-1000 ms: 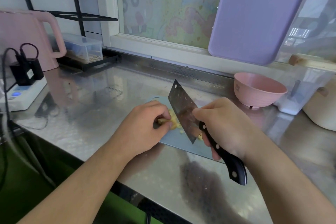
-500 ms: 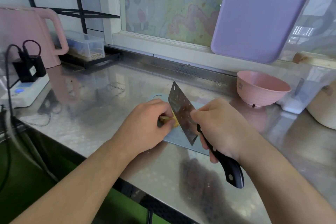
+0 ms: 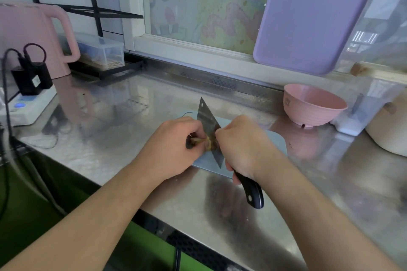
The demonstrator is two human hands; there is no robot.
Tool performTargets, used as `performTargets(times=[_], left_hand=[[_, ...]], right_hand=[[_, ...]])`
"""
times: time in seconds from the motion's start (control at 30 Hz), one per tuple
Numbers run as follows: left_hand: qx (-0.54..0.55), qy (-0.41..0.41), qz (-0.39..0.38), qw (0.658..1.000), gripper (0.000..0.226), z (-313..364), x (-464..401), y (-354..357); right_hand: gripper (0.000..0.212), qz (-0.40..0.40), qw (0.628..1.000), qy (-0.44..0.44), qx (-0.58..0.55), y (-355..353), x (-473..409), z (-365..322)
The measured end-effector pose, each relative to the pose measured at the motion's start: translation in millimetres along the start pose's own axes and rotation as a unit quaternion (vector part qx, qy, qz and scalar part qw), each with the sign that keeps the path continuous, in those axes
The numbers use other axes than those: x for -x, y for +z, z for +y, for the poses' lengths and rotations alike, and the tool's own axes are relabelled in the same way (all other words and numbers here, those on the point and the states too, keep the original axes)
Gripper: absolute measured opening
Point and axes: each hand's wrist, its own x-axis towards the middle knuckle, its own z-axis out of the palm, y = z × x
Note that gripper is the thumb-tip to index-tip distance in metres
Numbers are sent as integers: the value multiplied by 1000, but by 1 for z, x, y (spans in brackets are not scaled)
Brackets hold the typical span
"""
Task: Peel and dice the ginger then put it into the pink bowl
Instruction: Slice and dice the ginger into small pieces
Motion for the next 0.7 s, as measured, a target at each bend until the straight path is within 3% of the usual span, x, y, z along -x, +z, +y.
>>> performTargets(times=[0.47, 0.7], left_hand=[[-9, -10, 4, 1000, 8, -1, 1, 1], [5, -14, 6, 1000, 7, -4, 0, 2]], right_hand=[[34, 22, 999, -28, -30, -15, 13, 11], [35, 5, 994, -2, -106, -14, 15, 12]])
